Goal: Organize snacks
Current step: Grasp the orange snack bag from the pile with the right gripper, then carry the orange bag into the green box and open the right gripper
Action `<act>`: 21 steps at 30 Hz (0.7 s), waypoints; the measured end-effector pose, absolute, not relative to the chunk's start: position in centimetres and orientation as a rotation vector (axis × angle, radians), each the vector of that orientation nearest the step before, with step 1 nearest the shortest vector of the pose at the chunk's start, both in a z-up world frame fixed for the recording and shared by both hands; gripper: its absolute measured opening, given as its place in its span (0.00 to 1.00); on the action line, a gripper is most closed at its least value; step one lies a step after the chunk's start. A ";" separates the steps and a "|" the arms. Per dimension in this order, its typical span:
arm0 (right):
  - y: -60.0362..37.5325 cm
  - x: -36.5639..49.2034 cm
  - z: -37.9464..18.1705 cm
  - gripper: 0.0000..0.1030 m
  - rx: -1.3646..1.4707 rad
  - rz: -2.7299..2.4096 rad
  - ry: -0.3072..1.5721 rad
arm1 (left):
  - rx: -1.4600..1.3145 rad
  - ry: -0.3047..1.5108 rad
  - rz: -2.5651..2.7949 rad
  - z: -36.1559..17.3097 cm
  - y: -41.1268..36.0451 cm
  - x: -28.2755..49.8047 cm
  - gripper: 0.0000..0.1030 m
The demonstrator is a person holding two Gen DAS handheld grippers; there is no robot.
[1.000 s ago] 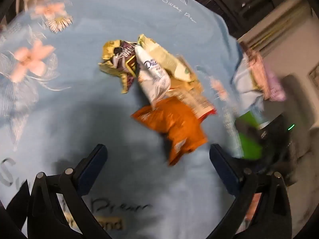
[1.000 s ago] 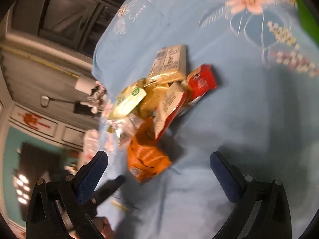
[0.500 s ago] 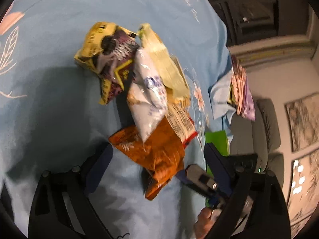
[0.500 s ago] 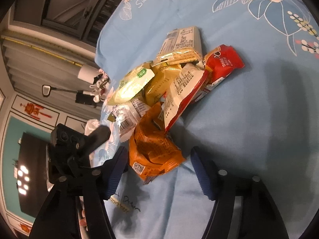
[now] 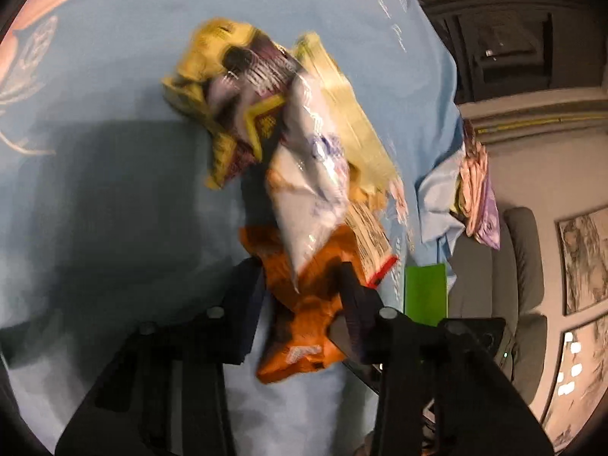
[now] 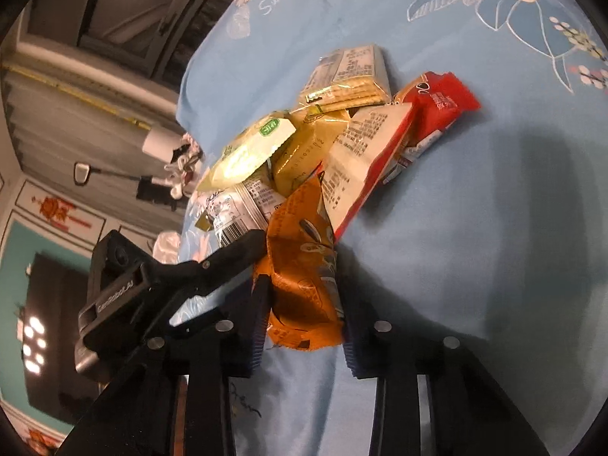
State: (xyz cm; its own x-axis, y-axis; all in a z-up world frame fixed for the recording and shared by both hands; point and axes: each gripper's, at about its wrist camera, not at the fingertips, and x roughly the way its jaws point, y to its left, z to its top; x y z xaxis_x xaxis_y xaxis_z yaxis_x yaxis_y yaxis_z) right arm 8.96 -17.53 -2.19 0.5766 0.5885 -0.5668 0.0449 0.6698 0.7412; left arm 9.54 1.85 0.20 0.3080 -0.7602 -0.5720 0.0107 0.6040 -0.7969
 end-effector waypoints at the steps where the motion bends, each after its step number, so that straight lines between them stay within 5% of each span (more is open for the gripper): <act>1: -17.7 8.9 -2.0 0.33 0.780 0.358 0.910 | -0.753 1.143 -0.591 0.5 1.6 9.2 0.37; 13: -20.6 5.0 2.5 0.26 0.753 0.449 0.727 | -0.819 1.027 -0.726 4.9 1.5 6.1 0.32; 21: -25.3 -0.2 6.7 0.26 0.754 0.368 0.607 | -0.701 1.002 -0.819 9.9 -6.3 3.1 0.32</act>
